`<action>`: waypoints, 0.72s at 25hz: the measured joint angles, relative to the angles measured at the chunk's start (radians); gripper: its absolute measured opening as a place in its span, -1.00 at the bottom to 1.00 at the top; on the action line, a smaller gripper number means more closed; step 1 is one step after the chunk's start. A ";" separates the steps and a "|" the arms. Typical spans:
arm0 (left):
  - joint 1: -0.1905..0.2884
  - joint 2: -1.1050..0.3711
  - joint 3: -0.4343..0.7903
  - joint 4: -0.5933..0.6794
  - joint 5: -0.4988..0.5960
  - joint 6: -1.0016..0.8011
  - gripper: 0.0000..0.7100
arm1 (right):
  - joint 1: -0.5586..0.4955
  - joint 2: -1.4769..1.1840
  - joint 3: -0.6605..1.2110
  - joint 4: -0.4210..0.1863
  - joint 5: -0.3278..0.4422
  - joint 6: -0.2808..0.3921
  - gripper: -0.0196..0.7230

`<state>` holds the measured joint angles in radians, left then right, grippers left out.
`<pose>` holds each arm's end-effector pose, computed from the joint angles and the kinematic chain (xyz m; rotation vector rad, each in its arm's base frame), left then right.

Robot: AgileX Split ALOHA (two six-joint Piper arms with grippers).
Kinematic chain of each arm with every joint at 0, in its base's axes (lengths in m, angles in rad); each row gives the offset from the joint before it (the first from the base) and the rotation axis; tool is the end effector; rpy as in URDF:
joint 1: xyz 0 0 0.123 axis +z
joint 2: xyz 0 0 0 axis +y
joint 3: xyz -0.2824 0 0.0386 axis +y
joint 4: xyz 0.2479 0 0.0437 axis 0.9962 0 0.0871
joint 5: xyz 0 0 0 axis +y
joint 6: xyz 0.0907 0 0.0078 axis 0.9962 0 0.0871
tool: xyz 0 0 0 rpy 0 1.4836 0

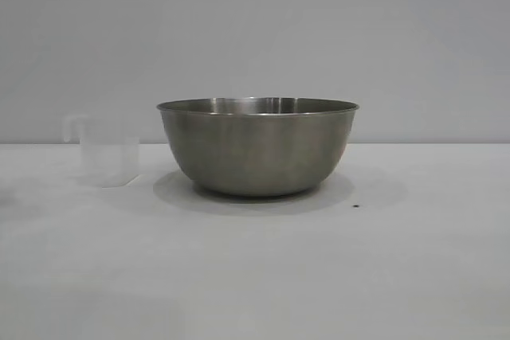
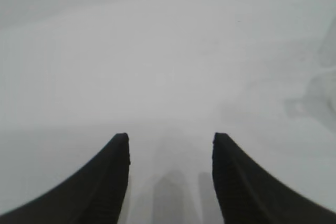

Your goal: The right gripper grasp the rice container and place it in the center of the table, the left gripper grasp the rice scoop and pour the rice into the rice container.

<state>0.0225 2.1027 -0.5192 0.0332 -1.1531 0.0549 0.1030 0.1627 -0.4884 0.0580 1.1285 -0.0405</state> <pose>0.3027 0.0041 0.0676 0.0644 1.9131 0.0322 0.0164 0.0065 0.2679 -0.1629 2.2810 0.1054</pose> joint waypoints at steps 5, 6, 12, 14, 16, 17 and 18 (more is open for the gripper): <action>0.000 0.000 0.000 0.010 0.000 0.000 -0.02 | 0.000 0.000 0.000 0.000 0.000 0.000 -0.06; 0.000 0.000 0.000 0.010 0.000 0.000 -0.02 | 0.000 0.000 0.000 0.000 0.000 0.000 -0.06; 0.000 -0.023 0.009 0.010 0.000 0.000 -0.02 | 0.000 0.000 0.000 0.000 0.000 0.000 -0.06; 0.000 -0.058 0.027 0.004 0.000 0.000 -0.02 | 0.000 0.000 0.000 0.000 0.000 0.000 -0.06; 0.000 -0.105 0.051 -0.016 0.000 0.000 -0.02 | 0.000 0.000 0.000 0.000 0.000 0.000 -0.06; 0.000 -0.124 0.064 -0.027 0.000 0.000 -0.02 | 0.000 0.000 0.000 0.000 0.000 0.000 -0.06; 0.000 -0.147 0.077 -0.037 0.000 -0.001 -0.02 | 0.000 0.000 0.000 0.000 0.000 0.000 -0.06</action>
<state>0.0225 1.9557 -0.4426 -0.0038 -1.1531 0.0542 0.1030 0.1627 -0.4884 0.0580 1.1285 -0.0405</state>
